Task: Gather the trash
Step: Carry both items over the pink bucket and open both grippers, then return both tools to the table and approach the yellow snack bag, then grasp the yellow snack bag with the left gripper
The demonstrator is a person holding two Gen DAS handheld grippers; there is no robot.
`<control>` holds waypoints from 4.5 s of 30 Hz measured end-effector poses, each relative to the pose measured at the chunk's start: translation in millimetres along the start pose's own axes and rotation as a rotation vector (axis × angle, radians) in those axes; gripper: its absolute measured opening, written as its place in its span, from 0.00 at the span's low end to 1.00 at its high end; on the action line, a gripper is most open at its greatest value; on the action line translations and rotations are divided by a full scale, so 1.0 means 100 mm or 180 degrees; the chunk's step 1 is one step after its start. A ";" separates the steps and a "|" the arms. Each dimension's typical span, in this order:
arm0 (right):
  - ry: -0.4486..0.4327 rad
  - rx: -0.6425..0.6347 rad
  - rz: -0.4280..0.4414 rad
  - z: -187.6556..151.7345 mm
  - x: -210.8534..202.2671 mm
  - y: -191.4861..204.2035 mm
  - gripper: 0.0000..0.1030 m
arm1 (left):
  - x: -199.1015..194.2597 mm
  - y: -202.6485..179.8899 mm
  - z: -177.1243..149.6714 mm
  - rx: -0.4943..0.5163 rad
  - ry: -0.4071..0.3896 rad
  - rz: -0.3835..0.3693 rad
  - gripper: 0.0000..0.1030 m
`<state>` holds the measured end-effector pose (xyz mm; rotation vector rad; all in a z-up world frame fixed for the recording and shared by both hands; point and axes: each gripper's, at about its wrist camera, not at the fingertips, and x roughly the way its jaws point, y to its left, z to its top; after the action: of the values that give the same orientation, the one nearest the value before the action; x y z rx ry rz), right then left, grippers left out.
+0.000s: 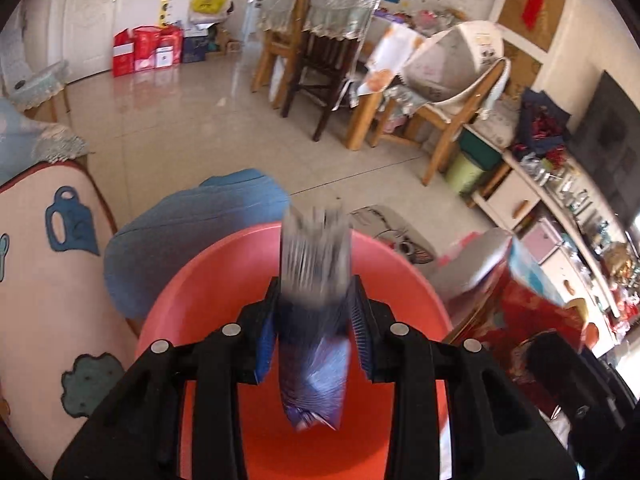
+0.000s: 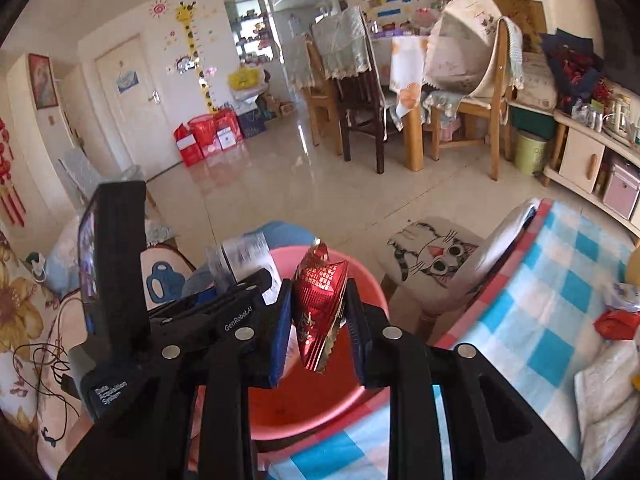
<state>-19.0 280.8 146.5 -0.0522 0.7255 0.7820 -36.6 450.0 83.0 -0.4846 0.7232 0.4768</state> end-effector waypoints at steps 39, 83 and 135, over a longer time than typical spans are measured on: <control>-0.1142 0.0800 -0.2058 -1.21 -1.83 -1.71 0.95 | -0.68 -1.41 -0.49 0.0873 -0.1169 -0.0824 0.84; -0.0758 0.2400 -0.1420 -2.04 -2.59 -4.01 0.95 | -0.18 -3.96 -2.21 0.2780 0.0437 -0.2621 0.84; 0.0522 0.1452 -0.0803 -2.12 -1.87 -3.43 0.60 | 0.07 -4.02 -2.36 0.2761 0.0925 -0.2490 0.38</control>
<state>-5.9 -147.0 26.8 0.2034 1.0172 0.3615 75.3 1.2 25.0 0.0173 0.8700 -0.6478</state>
